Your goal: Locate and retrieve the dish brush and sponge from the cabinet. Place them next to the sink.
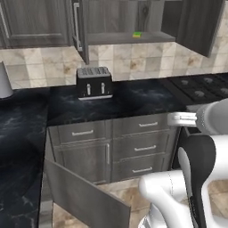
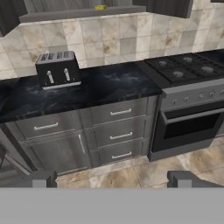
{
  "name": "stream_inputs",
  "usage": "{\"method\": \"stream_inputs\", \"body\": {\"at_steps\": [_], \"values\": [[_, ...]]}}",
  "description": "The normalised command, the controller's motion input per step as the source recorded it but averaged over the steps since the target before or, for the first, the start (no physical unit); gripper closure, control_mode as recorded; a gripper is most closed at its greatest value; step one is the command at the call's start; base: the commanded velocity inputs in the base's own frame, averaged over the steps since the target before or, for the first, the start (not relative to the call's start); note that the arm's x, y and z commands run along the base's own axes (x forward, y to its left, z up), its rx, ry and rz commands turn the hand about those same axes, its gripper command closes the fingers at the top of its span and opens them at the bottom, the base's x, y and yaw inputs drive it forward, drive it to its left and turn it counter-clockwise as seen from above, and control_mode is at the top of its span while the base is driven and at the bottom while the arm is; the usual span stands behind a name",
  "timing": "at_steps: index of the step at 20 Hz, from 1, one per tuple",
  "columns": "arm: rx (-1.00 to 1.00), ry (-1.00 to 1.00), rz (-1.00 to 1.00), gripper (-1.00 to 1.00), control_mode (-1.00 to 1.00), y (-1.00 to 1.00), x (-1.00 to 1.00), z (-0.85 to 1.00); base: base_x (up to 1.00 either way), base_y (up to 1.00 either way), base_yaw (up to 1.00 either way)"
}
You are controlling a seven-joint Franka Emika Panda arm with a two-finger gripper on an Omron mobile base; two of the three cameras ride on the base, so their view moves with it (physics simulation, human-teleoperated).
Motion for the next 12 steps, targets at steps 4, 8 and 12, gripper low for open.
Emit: {"method": "stream_inputs", "body": {"at_steps": [4,8,12], "values": [[0.00,0.00,0.00,-1.00,1.00,0.00,0.00,0.00,0.45,-0.09,0.03],[0.00,0.00,0.00,-1.00,1.00,0.00,0.00,0.00,0.47,-0.05,0.01],[0.00,0.00,0.00,-1.00,1.00,0.00,0.00,0.00,0.10,0.02,0.01]]}}
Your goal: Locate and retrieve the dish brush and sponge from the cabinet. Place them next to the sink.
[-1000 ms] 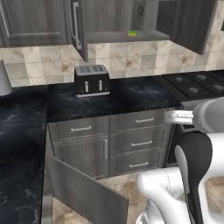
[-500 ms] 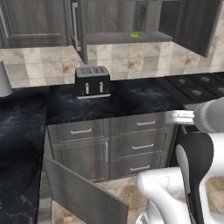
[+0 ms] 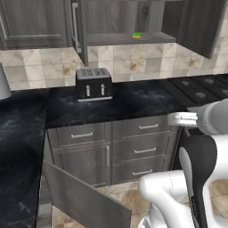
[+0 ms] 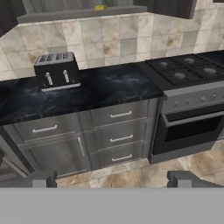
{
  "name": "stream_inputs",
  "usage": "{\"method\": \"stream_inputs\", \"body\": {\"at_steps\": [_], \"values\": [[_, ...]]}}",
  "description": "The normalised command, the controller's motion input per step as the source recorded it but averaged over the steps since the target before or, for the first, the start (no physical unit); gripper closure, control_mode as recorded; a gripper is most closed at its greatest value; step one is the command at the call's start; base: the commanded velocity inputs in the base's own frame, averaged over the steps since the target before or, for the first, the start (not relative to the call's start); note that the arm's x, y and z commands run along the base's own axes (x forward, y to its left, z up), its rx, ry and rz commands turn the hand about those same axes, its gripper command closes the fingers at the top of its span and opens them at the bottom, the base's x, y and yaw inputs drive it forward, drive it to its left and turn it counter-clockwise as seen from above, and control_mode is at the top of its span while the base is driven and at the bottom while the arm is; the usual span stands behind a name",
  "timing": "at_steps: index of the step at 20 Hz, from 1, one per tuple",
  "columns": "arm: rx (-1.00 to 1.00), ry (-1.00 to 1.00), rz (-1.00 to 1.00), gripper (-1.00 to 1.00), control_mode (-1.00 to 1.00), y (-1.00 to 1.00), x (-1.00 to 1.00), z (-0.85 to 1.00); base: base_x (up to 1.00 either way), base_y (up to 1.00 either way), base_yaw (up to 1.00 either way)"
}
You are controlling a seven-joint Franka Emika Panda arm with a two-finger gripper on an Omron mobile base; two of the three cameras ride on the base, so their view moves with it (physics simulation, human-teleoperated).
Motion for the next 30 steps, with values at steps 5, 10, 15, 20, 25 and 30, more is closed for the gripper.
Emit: {"method": "stream_inputs", "body": {"at_steps": [5,10,15,20,25,30], "values": [[0.00,0.00,0.00,-1.00,1.00,0.00,0.00,0.00,-0.48,0.10,0.00],[0.00,0.00,0.00,-1.00,1.00,0.00,0.00,0.00,-0.36,-0.07,0.00],[0.00,0.00,0.00,-1.00,1.00,0.00,0.00,0.00,0.03,-0.27,0.00],[0.00,0.00,0.00,-1.00,1.00,0.00,0.00,0.00,0.34,-0.13,0.04],[0.00,0.00,0.00,-1.00,1.00,0.00,0.00,0.00,0.08,-0.43,0.09],[0.00,0.00,0.00,-1.00,1.00,0.00,0.00,0.00,-0.17,-0.55,0.09]]}}
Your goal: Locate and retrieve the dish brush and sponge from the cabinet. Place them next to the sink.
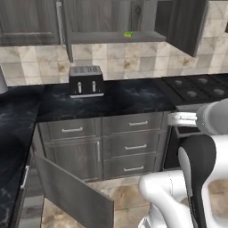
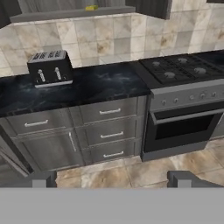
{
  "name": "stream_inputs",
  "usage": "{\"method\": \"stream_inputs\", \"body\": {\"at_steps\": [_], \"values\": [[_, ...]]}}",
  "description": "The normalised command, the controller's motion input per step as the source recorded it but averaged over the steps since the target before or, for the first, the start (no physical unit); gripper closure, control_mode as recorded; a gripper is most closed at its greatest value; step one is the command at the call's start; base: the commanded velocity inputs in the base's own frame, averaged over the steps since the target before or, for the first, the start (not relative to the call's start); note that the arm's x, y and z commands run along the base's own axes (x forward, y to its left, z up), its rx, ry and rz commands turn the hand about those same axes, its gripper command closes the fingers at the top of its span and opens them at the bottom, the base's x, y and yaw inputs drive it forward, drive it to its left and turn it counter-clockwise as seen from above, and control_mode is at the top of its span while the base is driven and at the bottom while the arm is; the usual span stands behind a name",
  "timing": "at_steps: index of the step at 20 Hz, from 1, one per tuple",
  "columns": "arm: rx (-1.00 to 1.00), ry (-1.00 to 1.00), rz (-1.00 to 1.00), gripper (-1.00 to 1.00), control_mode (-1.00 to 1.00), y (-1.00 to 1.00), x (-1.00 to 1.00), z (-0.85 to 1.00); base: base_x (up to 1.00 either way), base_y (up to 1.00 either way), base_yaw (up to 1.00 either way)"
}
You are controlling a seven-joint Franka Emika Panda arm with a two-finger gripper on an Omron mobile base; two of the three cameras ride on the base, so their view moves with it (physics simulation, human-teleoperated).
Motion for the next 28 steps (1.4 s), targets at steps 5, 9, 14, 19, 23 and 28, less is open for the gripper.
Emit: {"method": "stream_inputs", "body": {"at_steps": [5,9,14,19,23,28], "values": [[0.00,0.00,0.00,-1.00,1.00,0.00,0.00,0.00,0.17,-0.48,0.06],[0.00,0.00,0.00,-1.00,1.00,0.00,0.00,0.00,0.25,-0.25,0.03],[0.00,0.00,0.00,-1.00,1.00,0.00,0.00,0.00,0.53,0.00,0.03],[0.00,0.00,0.00,-1.00,1.00,0.00,0.00,0.00,0.60,-0.10,0.09],[0.00,0.00,0.00,-1.00,1.00,0.00,0.00,0.00,0.37,-0.27,0.14],[0.00,0.00,0.00,-1.00,1.00,0.00,0.00,0.00,0.23,-0.10,0.09]]}}
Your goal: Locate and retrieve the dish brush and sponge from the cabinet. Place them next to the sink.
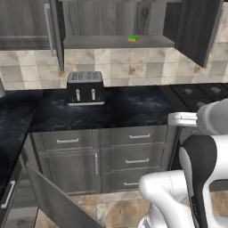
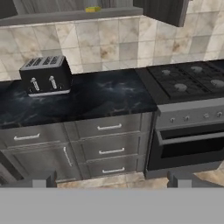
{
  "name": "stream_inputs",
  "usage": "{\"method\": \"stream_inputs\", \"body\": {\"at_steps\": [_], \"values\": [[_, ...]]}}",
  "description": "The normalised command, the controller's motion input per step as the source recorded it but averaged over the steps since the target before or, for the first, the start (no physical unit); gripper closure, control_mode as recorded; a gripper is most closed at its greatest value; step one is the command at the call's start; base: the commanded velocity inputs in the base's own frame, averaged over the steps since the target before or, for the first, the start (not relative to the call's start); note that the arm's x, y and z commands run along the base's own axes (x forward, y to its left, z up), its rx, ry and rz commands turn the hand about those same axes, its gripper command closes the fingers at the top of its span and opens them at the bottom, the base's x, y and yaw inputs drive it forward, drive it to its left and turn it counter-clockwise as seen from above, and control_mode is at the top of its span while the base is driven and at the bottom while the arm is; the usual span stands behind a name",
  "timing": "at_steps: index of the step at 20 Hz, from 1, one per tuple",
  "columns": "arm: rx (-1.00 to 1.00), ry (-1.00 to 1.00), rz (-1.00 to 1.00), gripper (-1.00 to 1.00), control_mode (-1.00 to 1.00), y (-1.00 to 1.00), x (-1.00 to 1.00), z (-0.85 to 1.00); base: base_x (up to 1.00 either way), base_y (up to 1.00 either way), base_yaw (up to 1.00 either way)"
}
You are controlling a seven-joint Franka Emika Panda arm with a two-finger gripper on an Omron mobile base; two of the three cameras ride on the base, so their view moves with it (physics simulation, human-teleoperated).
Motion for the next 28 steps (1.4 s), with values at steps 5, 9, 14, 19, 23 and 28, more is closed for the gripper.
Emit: {"method": "stream_inputs", "body": {"at_steps": [5,9,14,19,23,28], "values": [[0.00,0.00,0.00,-1.00,1.00,0.00,0.00,0.00,0.36,0.27,0.00],[0.00,0.00,0.00,-1.00,1.00,0.00,0.00,0.00,0.11,0.65,0.00],[0.00,0.00,0.00,-1.00,1.00,0.00,0.00,0.00,-0.20,0.92,0.00],[0.00,0.00,0.00,-1.00,1.00,0.00,0.00,0.00,-0.04,0.48,0.00],[0.00,0.00,0.00,-1.00,1.00,0.00,0.00,0.00,0.04,-0.56,0.03],[0.00,0.00,0.00,-1.00,1.00,0.00,0.00,0.00,0.01,-0.55,0.05]]}}
